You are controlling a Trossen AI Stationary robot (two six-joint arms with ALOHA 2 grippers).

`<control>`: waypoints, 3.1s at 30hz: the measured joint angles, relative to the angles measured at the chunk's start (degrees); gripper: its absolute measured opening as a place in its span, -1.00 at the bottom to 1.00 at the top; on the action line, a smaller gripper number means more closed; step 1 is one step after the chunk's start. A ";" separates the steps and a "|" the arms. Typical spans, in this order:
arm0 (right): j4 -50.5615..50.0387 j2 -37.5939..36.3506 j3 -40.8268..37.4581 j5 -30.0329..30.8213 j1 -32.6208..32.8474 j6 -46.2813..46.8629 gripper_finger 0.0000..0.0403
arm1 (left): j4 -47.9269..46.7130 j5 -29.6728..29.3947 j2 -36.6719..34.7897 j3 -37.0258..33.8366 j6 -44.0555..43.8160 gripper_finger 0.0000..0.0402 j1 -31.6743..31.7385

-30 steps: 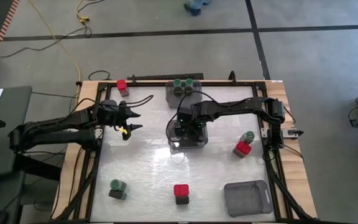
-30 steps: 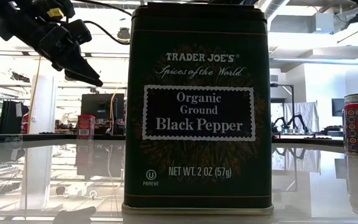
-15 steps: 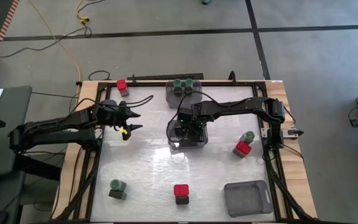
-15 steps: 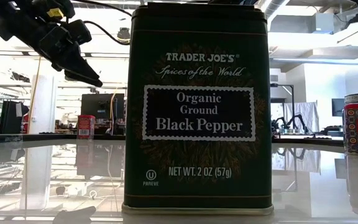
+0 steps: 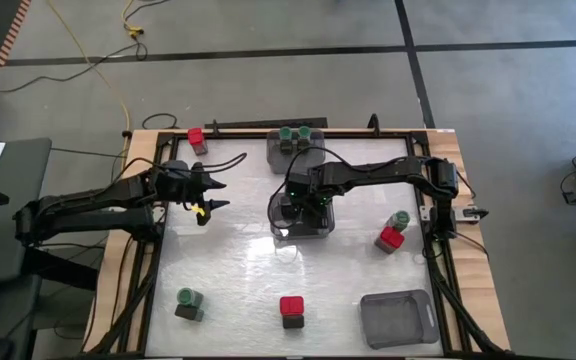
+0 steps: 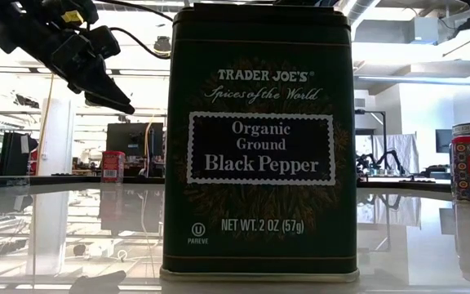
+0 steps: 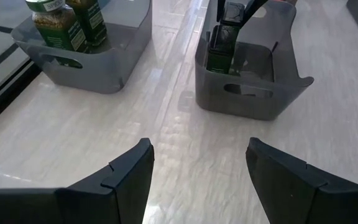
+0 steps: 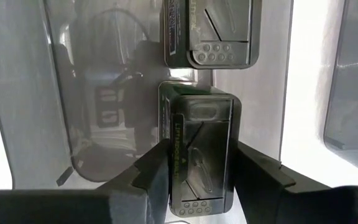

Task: Sort spices by type
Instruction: Put the black seasoning can into the middle left black bin, then put the red seasoning can into the bottom black bin

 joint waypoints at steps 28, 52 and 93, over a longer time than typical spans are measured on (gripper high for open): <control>-0.07 0.00 0.00 0.26 -0.11 2.19 0.14 | 0.00 -0.01 0.00 0.00 -0.13 0.22 0.00; -10.52 -6.46 9.66 0.23 0.53 15.40 0.19 | -0.16 -0.02 0.02 0.00 -0.32 0.22 0.02; 8.35 -33.92 -19.06 16.52 14.25 35.17 0.19 | -1.41 -0.85 0.02 0.00 0.87 0.22 0.02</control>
